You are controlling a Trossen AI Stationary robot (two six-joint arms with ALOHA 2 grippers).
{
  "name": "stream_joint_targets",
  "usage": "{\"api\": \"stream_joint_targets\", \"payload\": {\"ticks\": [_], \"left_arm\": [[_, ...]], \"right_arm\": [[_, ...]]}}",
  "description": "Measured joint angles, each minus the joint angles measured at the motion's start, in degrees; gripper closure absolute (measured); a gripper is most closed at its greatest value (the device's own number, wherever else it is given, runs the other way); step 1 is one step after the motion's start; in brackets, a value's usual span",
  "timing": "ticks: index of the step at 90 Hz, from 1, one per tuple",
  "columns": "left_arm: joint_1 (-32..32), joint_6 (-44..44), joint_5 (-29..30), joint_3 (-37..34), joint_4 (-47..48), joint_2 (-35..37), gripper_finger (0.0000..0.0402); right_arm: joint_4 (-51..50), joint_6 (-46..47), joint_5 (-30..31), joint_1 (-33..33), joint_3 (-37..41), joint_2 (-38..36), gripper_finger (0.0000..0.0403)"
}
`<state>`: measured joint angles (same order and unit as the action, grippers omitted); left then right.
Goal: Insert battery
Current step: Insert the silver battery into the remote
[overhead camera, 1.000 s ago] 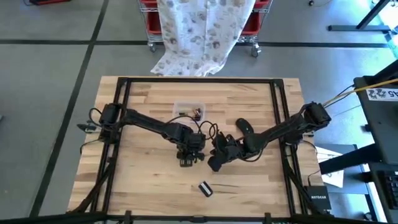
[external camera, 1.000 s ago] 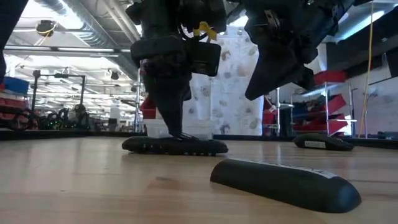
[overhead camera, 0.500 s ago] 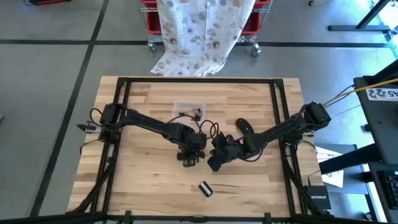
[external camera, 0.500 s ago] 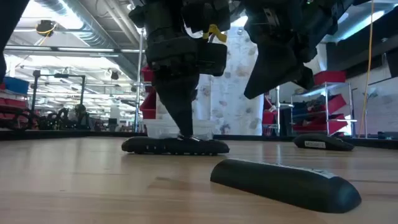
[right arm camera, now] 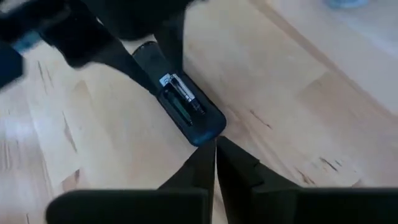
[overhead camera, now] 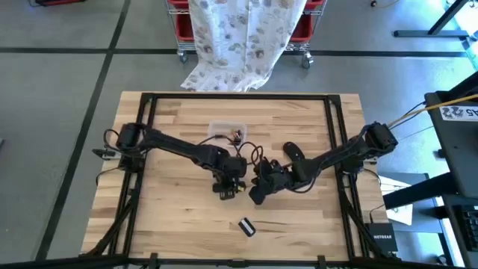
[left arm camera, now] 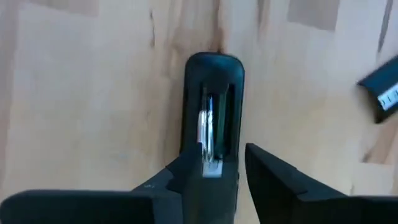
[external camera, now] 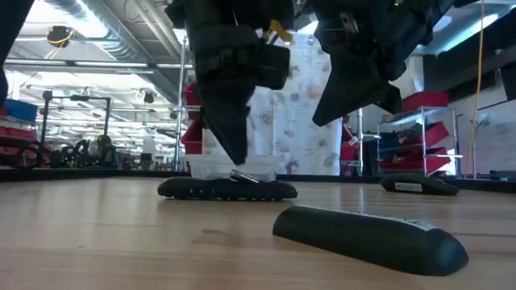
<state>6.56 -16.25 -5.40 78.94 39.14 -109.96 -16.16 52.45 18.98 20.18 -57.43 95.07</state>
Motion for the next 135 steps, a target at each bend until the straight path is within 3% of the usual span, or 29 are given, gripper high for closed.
{"api": "stream_joint_targets", "payload": {"ticks": [19,50,108,135], "left_arm": [[0.22,2.75,0.69,0.02,0.5,-0.59,0.0324],[0.42,3.15,1.59,0.07,-0.69,-2.56,0.0397],[0.51,2.74,1.74,0.15,-4.93,-5.87,0.0401],[0.62,-1.09,3.71,-0.09,-1.01,0.52,0.0401]], "right_arm": [[-0.17,-0.29,0.54,0.04,0.0,0.01,0.0403],[-0.41,-0.24,0.48,0.09,0.07,0.02,0.0403],[-0.31,-0.2,0.46,0.09,0.13,0.06,0.0403],[-0.02,-0.32,0.87,0.04,0.07,0.05,0.0403]]}}
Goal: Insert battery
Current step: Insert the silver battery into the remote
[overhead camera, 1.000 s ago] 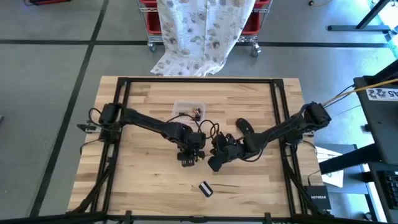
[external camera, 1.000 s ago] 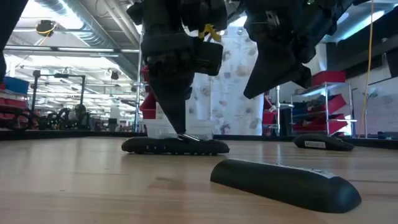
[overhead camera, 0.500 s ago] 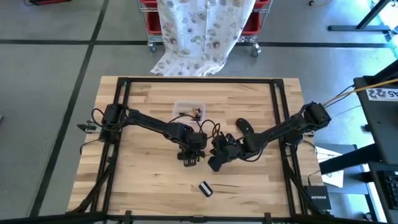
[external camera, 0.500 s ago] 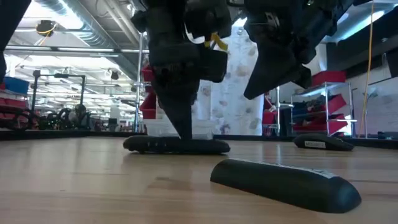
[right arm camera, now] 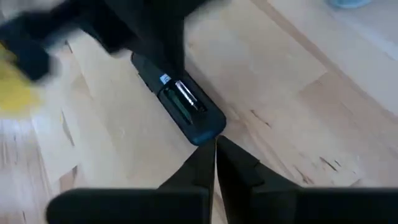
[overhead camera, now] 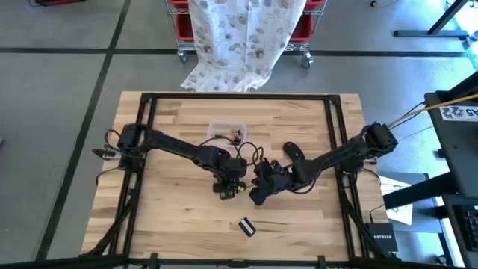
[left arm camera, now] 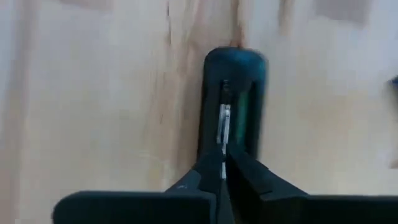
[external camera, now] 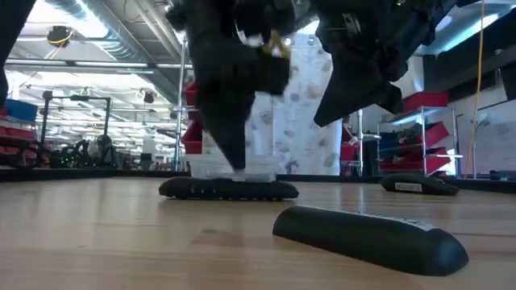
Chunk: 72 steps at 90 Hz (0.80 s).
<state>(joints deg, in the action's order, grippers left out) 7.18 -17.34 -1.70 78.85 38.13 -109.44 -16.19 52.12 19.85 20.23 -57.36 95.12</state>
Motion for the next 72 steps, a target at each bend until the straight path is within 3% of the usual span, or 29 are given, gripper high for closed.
{"api": "stream_joint_targets", "payload": {"ticks": [9,24,35,42,59,72], "left_arm": [[-0.06,-0.44,2.47,0.09,2.18,2.98,0.0401],[-2.0,-3.39,11.61,0.07,9.62,7.4,0.0401],[-5.16,-3.84,6.96,0.09,13.74,12.69,0.0401],[-6.43,-5.07,6.95,0.09,16.34,17.24,0.0401],[-8.18,-11.11,16.84,0.13,19.5,28.35,0.0401],[-8.71,-13.29,23.35,-0.45,19.35,32.9,0.0401]], "right_arm": [[-0.18,-0.14,0.4,0.0,0.0,-0.01,0.0403],[-0.51,-2.4,-1.11,0.0,0.0,-0.06,0.0403],[-1.2,-5.7,-5.77,-0.77,-0.49,-3.14,0.0403],[-1.94,-9.09,-5.92,-1.7,-1.84,-5.51,0.0403],[-3.38,-18.86,-5.34,-7.35,-6.53,-7.82,0.0403],[-3.23,-19.64,-7.79,-14.66,-9.38,-7.74,0.0403]]}}
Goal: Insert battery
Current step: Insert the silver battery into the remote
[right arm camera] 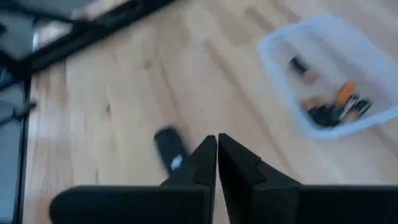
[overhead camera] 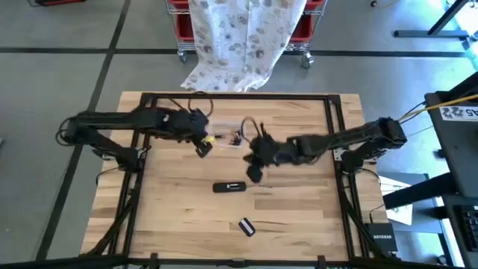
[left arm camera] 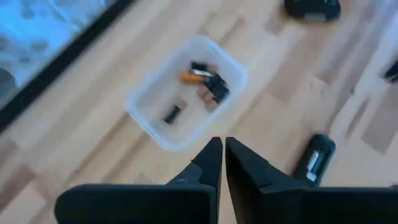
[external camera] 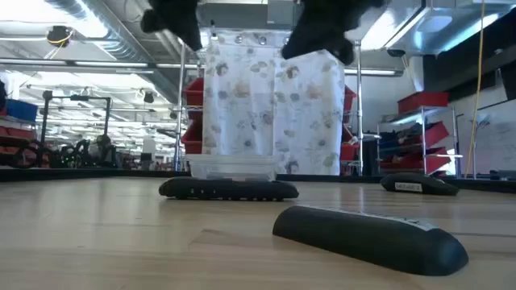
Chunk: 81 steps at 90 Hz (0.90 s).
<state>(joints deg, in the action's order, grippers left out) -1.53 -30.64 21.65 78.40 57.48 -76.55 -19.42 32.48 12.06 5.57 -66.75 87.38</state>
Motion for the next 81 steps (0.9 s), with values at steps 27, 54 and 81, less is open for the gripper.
{"api": "stream_joint_targets", "payload": {"ticks": [27,54,81], "left_arm": [[-12.03,8.62,-12.74,-14.3,-12.12,0.34,0.0349],[-28.46,26.38,-27.12,-25.5,-36.37,-1.87,0.0277],[-36.5,37.97,-34.79,-27.7,-46.83,-16.11,0.0238]], "right_arm": [[-0.17,6.88,-4.07,-11.62,-1.13,0.25,0.038],[-0.47,12.74,-9.17,-11.63,-1.13,0.25,0.0327],[-0.37,16.92,-7.16,-10.85,-1.13,0.25,0.0315]]}}
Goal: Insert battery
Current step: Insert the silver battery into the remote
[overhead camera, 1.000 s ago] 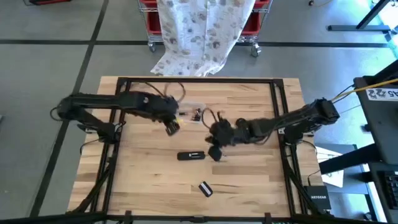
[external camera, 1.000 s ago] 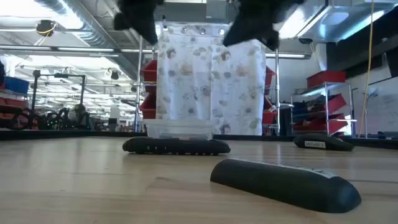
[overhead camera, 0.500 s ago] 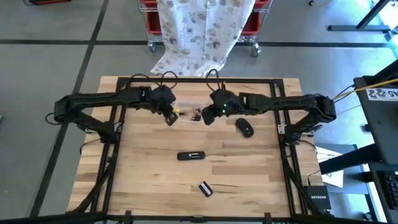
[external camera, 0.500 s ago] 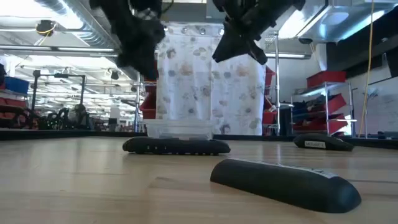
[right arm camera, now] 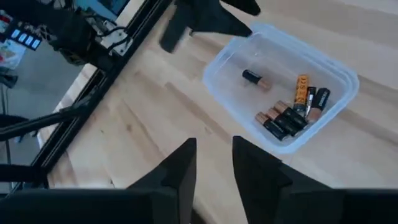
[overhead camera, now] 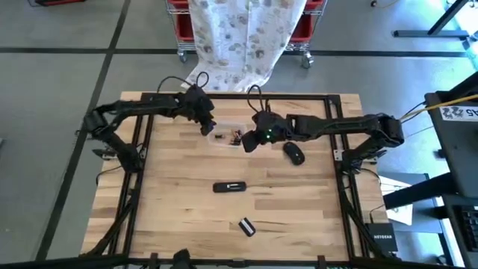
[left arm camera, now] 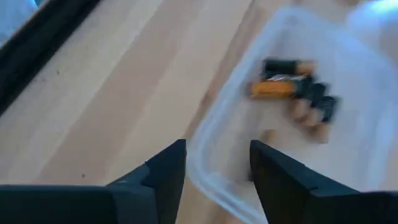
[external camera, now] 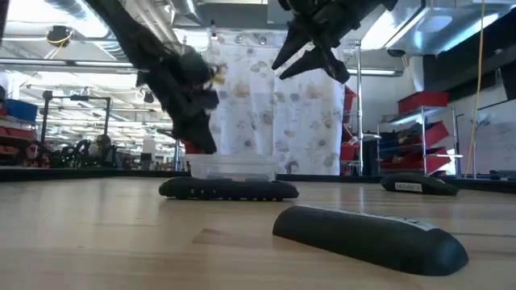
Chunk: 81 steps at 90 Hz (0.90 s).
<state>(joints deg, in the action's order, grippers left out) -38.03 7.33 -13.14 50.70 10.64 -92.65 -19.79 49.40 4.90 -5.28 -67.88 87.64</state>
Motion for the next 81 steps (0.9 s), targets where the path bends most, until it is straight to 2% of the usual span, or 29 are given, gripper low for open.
{"api": "stream_joint_targets", "payload": {"ticks": [27,38,58,68,81], "left_arm": [[-0.39,-2.32,-2.05,0.26,-3.81,-7.14,0.0245],[0.12,-4.88,-4.12,0.13,-3.24,-7.2,0.0278],[1.29,-10.47,-6.27,0.09,-3.6,-6.99,0.0376],[2.05,-12.06,-5.94,0.02,-3.68,-6.04,0.0377],[3.3,-13.15,-1.07,-0.02,-4.0,-2.75,0.0377]], "right_arm": [[-0.17,-2.78,1.16,0.0,0.0,0.0,0.0315],[-0.2,-4.87,3.14,0.0,0.02,0.0,0.0315],[-0.22,-6.36,4.53,-1.28,0.07,1.8,0.0315],[-0.31,-6.35,3.4,-1.95,0.09,3.17,0.0315],[-0.12,-6.92,1.08,-1.92,0.09,4.04,0.0315]]}}
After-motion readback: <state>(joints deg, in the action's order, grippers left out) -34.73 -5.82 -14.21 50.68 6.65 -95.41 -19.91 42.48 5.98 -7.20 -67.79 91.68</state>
